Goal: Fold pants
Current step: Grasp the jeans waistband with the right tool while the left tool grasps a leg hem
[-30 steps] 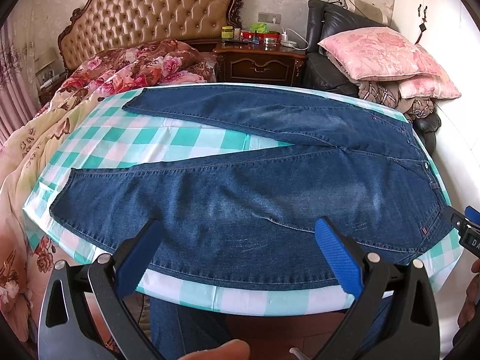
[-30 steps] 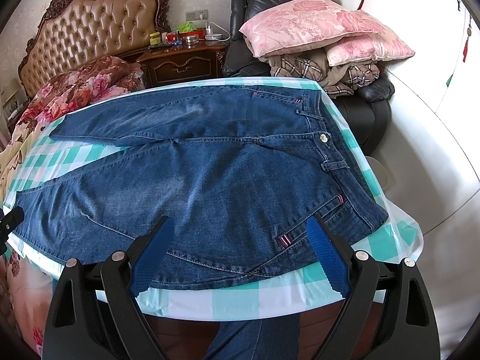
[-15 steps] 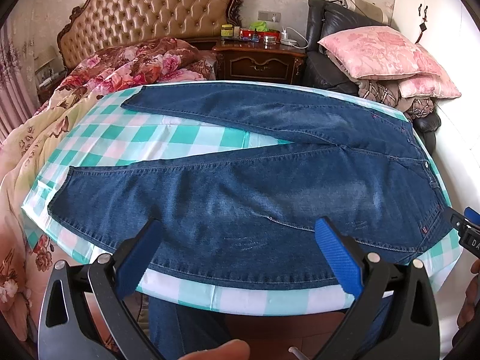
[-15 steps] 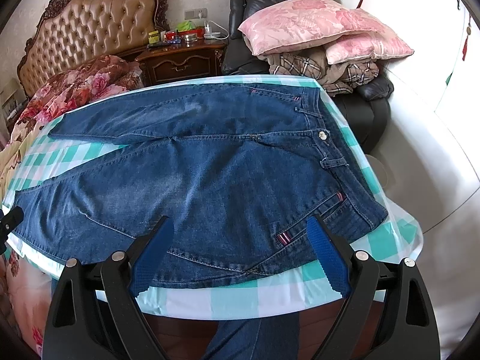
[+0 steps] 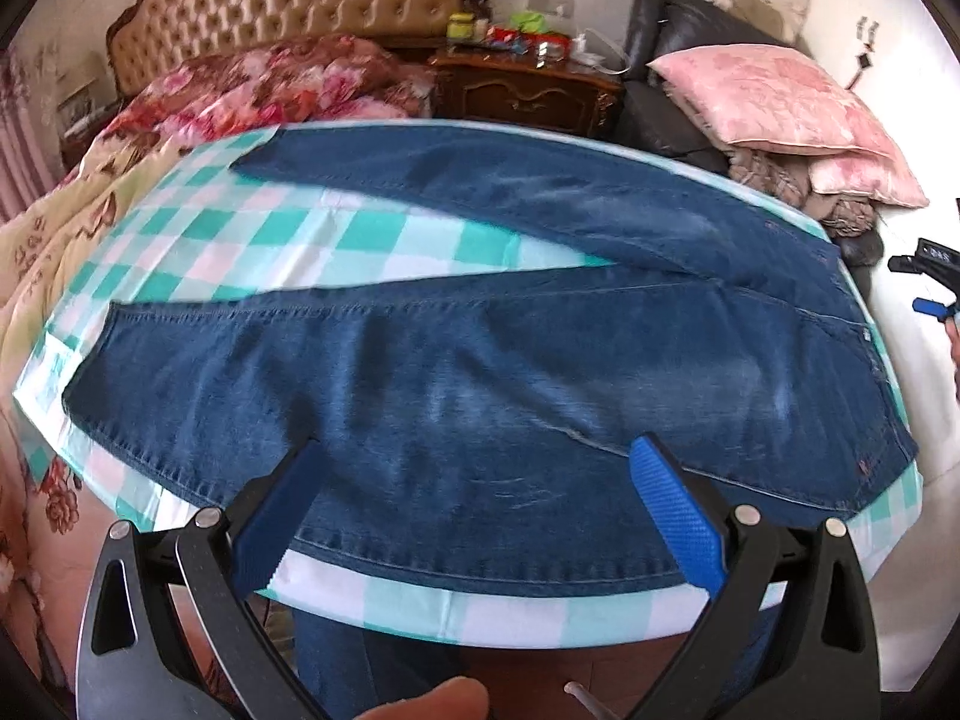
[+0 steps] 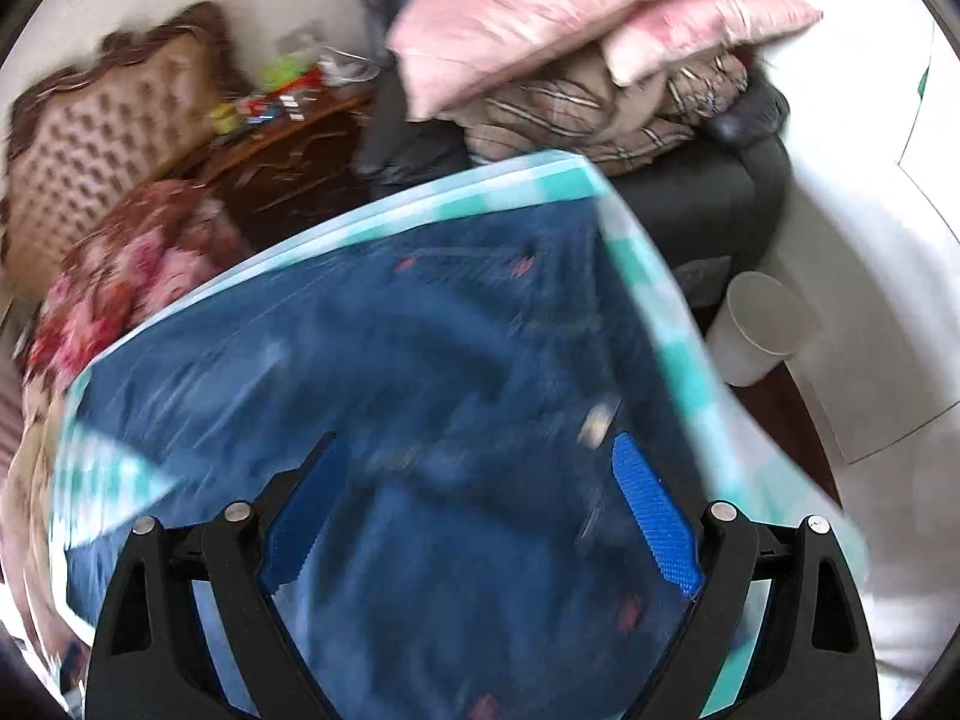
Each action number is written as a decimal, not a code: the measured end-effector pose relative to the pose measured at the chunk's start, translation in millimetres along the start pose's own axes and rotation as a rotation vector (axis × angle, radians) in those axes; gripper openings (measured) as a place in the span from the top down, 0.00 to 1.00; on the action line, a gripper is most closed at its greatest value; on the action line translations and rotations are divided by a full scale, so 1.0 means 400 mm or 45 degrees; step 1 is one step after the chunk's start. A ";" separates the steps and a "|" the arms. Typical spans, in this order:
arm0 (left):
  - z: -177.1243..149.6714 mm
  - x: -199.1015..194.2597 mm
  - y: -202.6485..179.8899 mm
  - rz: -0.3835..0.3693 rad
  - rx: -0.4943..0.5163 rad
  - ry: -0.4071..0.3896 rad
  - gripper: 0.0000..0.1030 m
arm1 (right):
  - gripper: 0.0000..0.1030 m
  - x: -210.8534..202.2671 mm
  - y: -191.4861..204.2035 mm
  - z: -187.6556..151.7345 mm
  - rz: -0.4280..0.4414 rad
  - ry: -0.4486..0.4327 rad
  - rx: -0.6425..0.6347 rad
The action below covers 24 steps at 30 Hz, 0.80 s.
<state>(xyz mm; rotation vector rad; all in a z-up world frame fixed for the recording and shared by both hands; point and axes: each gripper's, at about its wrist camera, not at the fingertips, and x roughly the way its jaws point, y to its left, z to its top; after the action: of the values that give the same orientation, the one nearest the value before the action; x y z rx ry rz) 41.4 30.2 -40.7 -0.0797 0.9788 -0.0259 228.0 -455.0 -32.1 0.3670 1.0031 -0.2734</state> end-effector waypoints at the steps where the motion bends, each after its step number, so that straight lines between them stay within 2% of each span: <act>1: -0.001 0.017 0.011 0.015 -0.009 0.023 0.01 | 0.21 0.026 -0.008 0.026 -0.009 0.013 0.013; 3: -0.004 0.034 0.022 0.034 -0.011 0.046 0.01 | 0.27 0.091 -0.017 0.089 -0.008 0.040 0.025; 6: -0.003 0.063 0.046 0.055 -0.029 0.078 0.01 | 0.27 0.195 -0.022 0.182 -0.059 0.073 0.029; 10: 0.008 0.101 0.073 0.094 -0.047 0.108 0.01 | 0.27 0.294 -0.025 0.263 -0.099 0.101 0.033; 13: 0.027 0.127 0.094 0.111 -0.062 0.121 0.01 | 0.29 0.364 -0.032 0.296 -0.139 0.128 0.024; 16: 0.044 0.144 0.107 0.122 -0.076 0.130 0.01 | 0.37 0.414 -0.040 0.302 -0.171 0.152 0.006; 17: 0.054 0.152 0.115 0.120 -0.086 0.131 0.01 | 0.39 0.417 -0.035 0.302 -0.193 0.121 -0.031; 19: 0.070 0.162 0.122 0.107 -0.091 0.133 0.01 | 0.53 0.417 -0.025 0.299 -0.215 0.085 -0.096; 20: 0.087 0.173 0.129 0.096 -0.087 0.129 0.01 | 0.77 0.413 -0.022 0.299 -0.188 0.077 -0.109; 21: 0.099 0.180 0.133 0.091 -0.086 0.127 0.01 | 0.85 0.400 -0.024 0.299 -0.141 0.062 -0.110; 24: 0.177 0.215 0.166 0.024 -0.126 0.113 0.01 | 0.86 0.336 -0.014 0.291 -0.094 -0.043 -0.165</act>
<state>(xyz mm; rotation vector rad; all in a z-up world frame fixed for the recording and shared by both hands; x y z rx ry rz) 147.2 95.5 -77.7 -0.1610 1.0696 0.0368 383.8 -516.4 -91.8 0.2073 0.9969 -0.2785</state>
